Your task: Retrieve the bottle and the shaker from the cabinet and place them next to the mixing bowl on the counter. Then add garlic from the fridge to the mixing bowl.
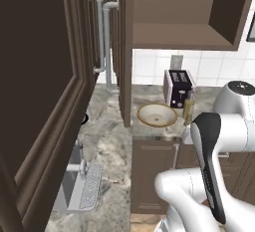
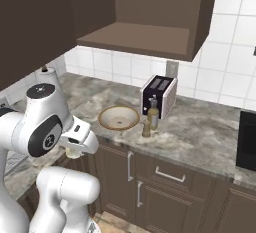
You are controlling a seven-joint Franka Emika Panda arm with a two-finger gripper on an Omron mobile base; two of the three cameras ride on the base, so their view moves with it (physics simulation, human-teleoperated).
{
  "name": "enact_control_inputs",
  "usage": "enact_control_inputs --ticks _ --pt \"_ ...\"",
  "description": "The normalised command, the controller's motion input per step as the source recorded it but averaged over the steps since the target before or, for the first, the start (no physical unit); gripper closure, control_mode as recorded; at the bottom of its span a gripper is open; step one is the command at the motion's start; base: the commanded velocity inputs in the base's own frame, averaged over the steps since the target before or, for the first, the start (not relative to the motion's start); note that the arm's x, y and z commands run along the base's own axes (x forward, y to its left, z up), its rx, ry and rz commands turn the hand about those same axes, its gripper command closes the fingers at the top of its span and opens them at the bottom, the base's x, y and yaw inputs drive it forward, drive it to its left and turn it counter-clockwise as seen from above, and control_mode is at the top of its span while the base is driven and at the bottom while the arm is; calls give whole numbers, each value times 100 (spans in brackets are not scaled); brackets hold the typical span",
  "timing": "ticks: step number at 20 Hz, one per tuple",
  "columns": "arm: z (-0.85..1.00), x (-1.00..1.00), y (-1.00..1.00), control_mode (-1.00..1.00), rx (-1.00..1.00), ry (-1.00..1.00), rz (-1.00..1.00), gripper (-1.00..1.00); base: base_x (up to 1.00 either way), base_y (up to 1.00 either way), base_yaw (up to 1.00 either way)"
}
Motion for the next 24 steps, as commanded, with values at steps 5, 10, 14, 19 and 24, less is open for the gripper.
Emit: enact_control_inputs --ticks 5,10,14,19,24 --pt "0 0 0 100 0 0 0 100 85 17 -4" --pt "0 0 0 100 0 0 0 100 24 -24 -20" --pt "0 0 0 100 0 0 0 100 5 -14 -44" --pt "0 0 0 100 0 0 0 100 20 1 -29" --pt "0 0 0 100 0 0 0 100 82 -1 -21"
